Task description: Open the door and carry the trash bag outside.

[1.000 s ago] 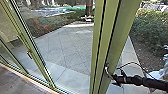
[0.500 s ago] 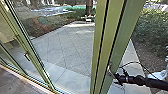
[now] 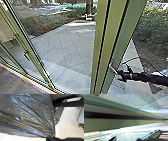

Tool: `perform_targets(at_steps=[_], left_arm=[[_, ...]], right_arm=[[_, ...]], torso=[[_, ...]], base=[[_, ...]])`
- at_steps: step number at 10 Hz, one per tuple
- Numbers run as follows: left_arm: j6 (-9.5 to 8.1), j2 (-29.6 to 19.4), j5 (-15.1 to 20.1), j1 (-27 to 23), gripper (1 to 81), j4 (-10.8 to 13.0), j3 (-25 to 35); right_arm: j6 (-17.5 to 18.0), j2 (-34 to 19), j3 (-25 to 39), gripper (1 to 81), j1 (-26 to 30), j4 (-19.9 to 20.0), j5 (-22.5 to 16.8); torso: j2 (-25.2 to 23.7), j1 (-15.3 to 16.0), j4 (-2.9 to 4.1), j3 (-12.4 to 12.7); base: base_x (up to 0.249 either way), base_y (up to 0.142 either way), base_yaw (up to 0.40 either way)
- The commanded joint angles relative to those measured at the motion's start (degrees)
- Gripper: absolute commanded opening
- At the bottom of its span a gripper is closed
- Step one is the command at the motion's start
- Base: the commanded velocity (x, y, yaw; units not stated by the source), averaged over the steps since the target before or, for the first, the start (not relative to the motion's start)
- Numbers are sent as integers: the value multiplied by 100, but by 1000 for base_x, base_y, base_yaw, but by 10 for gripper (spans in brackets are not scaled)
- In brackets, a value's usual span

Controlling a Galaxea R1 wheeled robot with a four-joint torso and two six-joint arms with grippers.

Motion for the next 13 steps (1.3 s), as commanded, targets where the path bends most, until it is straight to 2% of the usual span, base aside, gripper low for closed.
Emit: perform_targets(at_steps=[1,2,3,7,11,13], left_arm=[[5,-7,462,31,10,-32,64],[14,1,462,40,10,-23,64],[14,1,462,66,10,-14,72],[14,10,453,101,10,12,81],[23,10,453,101,10,21,81],[23,28,453,101,10,30,81]], right_arm=[[108,-687,-20,811,773,69,-161],[100,-810,42,811,869,60,103],[108,-888,42,811,1019,-9,208],[108,-1038,-72,811,1669,-344,120],[108,-1188,-72,811,1986,-564,94],[108,-1346,208,811,2258,-731,-222]], torso=[[0,0,0,0],[2,2,2,-2],[2,2,2,-2],[5,2,2,-5],[6,2,2,-9],[6,2,2,-11]], base=[[0,0,0],[0,0,0],[0,0,0],[0,0,0],[0,0,0],[0,0,0]])
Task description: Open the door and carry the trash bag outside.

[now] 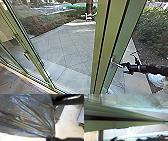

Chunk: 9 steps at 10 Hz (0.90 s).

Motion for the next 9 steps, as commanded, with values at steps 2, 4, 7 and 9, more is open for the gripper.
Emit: perform_targets(at_steps=[2,4,7,9], left_arm=[[21,32,472,60,10,22,79],[21,32,472,60,10,13,61],[30,58,463,68,10,31,70],[21,49,463,60,10,22,61]], right_arm=[[-283,-691,-62,811,1446,-775,-54],[-283,-770,-35,811,1507,-916,-255],[-291,-735,0,811,1938,-1721,-1621],[-309,-550,9,811,2306,-2621,-3051]], torso=[[0,0,0,0],[0,2,0,0],[2,7,0,0],[2,11,0,0]], base=[[0,0,0],[0,0,0],[0,0,0],[0,0,0]])
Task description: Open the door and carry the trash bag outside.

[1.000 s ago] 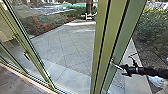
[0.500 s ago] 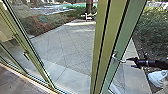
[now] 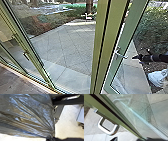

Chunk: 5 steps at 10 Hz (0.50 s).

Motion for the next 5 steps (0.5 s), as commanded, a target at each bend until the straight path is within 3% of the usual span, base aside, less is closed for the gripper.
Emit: perform_targets(at_steps=[1,3,5], left_arm=[[21,16,464,60,10,21,61],[22,16,464,60,10,21,62],[30,16,464,60,10,12,70]], right_arm=[[-59,72,31,811,1282,-1186,-1750],[-541,133,-4,811,1537,-1949,-2524],[-877,168,-74,811,1643,-2736,-2976]], torso=[[0,0,0,0],[0,0,0,0],[0,0,0,0]], base=[[0,0,0],[0,0,0],[0,0,0]])
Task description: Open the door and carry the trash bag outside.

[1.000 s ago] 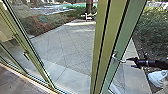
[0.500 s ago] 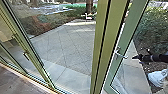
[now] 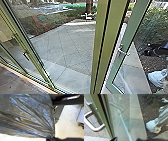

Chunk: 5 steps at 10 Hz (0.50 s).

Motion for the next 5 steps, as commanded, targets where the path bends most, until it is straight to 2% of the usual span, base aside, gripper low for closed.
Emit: perform_targets(at_steps=[1,2,5], left_arm=[[21,25,464,62,10,4,70],[22,25,464,71,10,-5,79],[21,95,464,63,10,21,70]], right_arm=[[-595,-16,-156,811,1027,-993,-655],[-953,-15,-331,811,1080,-1221,-769],[-1630,-112,-674,811,1053,-1670,-761]], torso=[[0,0,0,0],[0,0,0,0],[0,2,0,0]], base=[[0,0,0],[0,0,0],[0,0,0]])
